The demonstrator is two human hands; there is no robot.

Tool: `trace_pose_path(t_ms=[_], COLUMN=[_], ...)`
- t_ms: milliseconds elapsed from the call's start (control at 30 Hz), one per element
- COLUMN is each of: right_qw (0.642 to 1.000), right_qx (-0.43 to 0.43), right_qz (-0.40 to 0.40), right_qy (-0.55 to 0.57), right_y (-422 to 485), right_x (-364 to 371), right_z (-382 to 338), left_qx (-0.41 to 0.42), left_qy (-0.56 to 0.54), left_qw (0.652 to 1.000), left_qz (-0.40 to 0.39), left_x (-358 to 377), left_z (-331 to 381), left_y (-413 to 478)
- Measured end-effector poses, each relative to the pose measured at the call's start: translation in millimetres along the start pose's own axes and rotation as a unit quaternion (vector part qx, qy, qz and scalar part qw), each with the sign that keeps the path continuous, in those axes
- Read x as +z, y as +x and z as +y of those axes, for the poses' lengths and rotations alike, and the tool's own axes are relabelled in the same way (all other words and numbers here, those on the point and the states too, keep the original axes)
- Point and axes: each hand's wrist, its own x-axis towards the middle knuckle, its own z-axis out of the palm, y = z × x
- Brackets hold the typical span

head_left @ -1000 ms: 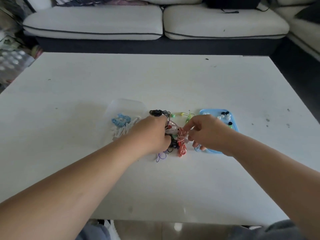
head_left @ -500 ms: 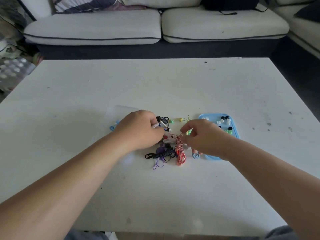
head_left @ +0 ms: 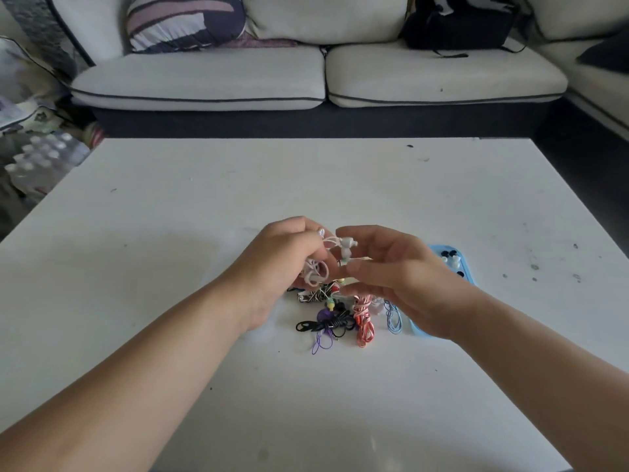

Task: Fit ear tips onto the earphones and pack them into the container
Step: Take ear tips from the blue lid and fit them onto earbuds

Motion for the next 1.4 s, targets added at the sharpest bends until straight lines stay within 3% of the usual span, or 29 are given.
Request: trace_pose_path(t_ms=[200,367,733,967,1233,1400], right_qw=[0.997,0.991,0.993,0.994,0.982,0.983], right_qx=[-0.020,-0.007,-0.004,0.020,0.053,0.067], right_qz=[0.048,0.082,0.061,0.100,0.167,0.169], right_qy=[0.057,0.106,0.098,0.047,0.063,0.007], right_y=[-6.7,-9.3,-29.4,-46.2,-66.6,-72.5], right_x=[-0.9,-9.3,-28.6,-47.8,-68.3,-73.1], right_z=[-4.0,-6.2,-3.6,-1.4,3.6,5.0], left_qx=[-0.022,0.011,0.032,0.079,0.069,0.060], left_qy=[-0.061,0.009,-0.045,-0.010,0.013,0.011], left_qw=[0.997,1.000,0.998,0.997,0.997,0.997], left_qz=[-0.048,-0.010,0.022,-0.026,-0.038,-0.048], left_x=[3.8,16.2,44.6,66.1,89.2,97.0], left_z=[-2.7,-7.0,-10.2,-14.0,-22.7,-26.8], left_y=[-3.3,-4.1,5.1,4.2,4.9,2.1])
